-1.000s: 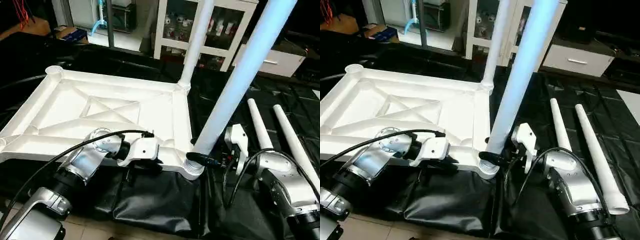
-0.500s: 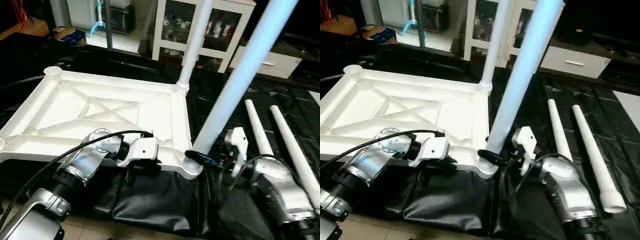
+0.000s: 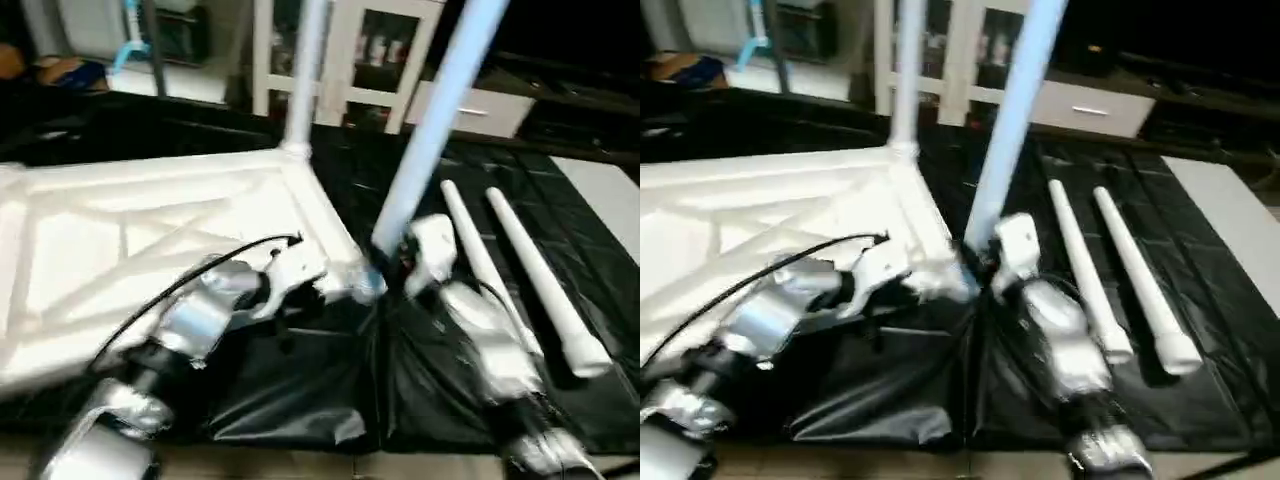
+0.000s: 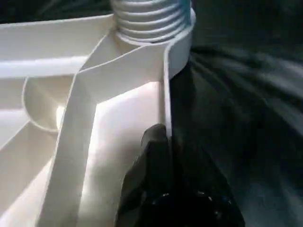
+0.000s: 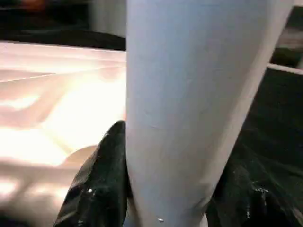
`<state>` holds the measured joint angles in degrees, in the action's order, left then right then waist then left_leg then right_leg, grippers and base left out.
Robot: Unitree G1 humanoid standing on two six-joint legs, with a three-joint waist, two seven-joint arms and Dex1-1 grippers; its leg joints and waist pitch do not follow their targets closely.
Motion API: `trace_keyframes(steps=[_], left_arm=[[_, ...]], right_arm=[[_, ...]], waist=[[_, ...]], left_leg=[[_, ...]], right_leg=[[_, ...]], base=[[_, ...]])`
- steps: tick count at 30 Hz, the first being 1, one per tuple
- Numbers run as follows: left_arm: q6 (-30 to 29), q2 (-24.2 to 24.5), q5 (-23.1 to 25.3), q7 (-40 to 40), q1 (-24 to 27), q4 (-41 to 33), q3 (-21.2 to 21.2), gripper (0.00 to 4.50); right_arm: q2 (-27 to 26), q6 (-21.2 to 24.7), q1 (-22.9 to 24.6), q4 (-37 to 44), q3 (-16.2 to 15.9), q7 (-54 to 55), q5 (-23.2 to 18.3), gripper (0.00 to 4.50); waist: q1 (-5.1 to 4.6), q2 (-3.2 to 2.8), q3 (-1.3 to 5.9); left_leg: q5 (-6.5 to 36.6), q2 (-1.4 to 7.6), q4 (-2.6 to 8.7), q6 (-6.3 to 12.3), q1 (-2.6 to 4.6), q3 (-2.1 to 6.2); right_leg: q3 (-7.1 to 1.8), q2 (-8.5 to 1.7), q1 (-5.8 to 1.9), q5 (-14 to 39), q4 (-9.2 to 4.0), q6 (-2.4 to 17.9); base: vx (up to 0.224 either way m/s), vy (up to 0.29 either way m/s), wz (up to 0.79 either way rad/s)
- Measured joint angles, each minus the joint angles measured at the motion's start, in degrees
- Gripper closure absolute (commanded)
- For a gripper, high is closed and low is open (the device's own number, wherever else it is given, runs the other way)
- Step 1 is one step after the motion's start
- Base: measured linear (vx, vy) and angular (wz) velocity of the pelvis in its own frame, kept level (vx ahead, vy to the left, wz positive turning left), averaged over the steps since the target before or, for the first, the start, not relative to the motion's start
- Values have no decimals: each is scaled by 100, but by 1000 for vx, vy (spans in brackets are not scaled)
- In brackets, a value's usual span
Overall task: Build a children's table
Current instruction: Insert table leg to table base
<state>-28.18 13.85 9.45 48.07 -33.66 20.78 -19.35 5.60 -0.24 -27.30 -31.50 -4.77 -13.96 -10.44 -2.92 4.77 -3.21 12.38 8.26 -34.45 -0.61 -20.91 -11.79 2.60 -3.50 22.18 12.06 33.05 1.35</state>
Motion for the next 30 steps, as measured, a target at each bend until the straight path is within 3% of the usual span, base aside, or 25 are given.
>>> trace_keyframes(steps=[6,12,19,20,21,30], left_arm=[[-466,-591,64,-869,-89,0,60,450],[-560,-606,69,-972,-171,-60,63,450],[-686,-525,42,-985,-172,-161,60,450],[-690,-503,37,-983,-172,-172,52,450],[-696,-490,35,-977,-172,-181,46,450],[-745,-376,-71,-826,-159,-324,-8,450]], right_arm=[[-327,-388,-468,-678,37,1503,397,264],[-380,-742,-611,-920,36,1729,444,264],[-458,-1129,-768,-1320,36,1704,408,264],[-464,-1162,-772,-1343,37,1672,398,208],[-463,-1170,-776,-1358,37,1642,405,194],[-360,-1222,-765,-1548,113,1357,432,124]], waist=[[13,21,11],[110,15,8],[85,8,2],[83,8,2],[81,7,2],[162,-4,-11]], left_leg=[[0,-3,-1,1,-9,-5],[-9,19,29,-14,-31,-5],[-12,24,26,-16,-32,-21],[-12,24,25,-16,-32,-21],[-12,24,25,-16,-31,-22],[-28,27,25,16,-44,-29]], right_leg=[[-8,0,30,-162,3,48],[-3,18,87,-224,23,-33],[-14,22,94,-225,20,-31],[-14,22,94,-225,20,-31],[-14,22,94,-225,20,-30],[-12,22,106,-225,20,-30]], base=[[0,0,0],[0,0,0],[0,0,0],[0,0,0],[0,0,0],[0,0,0]])
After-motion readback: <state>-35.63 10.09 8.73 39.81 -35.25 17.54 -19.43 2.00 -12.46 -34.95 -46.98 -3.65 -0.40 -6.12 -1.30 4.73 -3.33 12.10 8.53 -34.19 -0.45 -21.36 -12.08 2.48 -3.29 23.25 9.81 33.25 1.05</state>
